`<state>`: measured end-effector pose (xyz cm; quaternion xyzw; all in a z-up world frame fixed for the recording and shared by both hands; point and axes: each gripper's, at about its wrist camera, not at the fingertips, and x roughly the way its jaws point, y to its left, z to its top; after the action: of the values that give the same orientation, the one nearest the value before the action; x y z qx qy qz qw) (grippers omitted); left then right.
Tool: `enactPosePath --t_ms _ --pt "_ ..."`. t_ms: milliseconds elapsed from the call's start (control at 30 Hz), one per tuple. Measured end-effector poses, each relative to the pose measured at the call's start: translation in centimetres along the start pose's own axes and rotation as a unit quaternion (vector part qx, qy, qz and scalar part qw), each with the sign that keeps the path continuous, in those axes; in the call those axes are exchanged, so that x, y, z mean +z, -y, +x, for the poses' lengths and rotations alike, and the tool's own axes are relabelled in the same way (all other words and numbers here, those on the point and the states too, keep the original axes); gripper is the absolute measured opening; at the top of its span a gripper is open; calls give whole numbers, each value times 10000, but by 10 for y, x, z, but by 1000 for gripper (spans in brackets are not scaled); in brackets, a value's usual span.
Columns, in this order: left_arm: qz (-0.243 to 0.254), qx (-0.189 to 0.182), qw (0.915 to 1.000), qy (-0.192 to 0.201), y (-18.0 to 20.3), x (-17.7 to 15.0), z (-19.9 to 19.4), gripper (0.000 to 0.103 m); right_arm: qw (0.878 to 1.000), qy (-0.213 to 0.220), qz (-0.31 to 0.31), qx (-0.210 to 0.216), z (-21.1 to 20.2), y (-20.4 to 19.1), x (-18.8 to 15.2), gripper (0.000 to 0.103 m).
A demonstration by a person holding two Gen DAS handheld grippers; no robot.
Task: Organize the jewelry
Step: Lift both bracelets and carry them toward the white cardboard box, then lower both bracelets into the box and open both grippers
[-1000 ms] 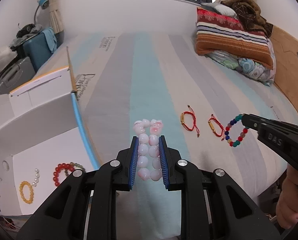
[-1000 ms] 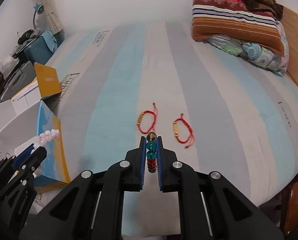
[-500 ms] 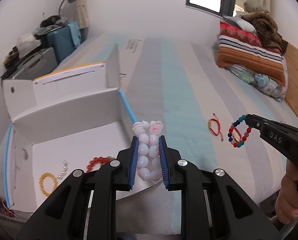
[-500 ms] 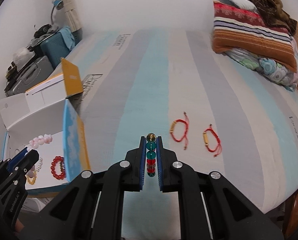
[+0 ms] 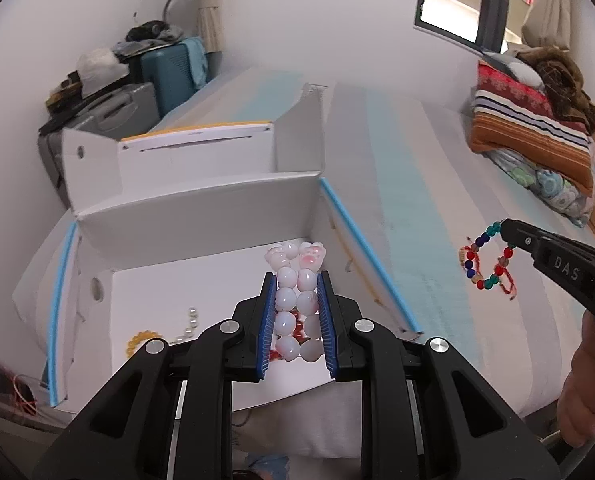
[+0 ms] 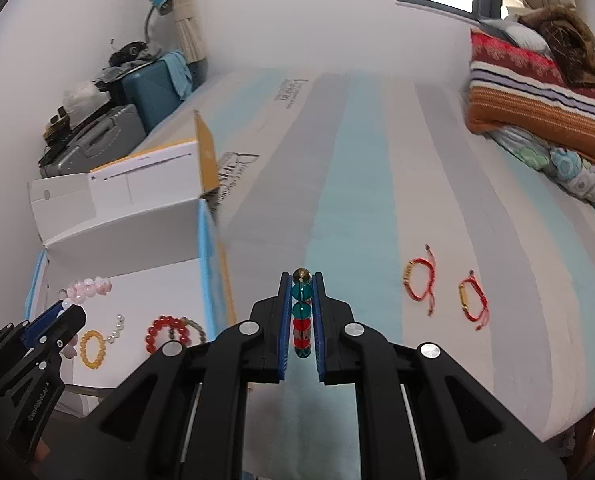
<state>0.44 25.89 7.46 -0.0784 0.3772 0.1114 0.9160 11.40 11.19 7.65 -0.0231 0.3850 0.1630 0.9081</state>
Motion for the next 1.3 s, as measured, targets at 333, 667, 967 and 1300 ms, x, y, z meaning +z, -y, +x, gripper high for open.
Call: enactPosePath --t_ms 333,667,967,1300 --pt "-316 308 9990 39 -52 -11 -12 20 9984 241 -366 348 -8 -53 -3 9" --pt "-606 652 9960 29 -98 -19 -13 20 9945 217 -780 660 3 -109 -11 9" --pt "-684 781 9944 -211 -111 -22 11 20 9925 -157 -941 768 36 -141 -24 9" --pt "-748 967 9913 -490 -120 -28 41 20 9902 -632 -1019 716 70 -153 -34 9"
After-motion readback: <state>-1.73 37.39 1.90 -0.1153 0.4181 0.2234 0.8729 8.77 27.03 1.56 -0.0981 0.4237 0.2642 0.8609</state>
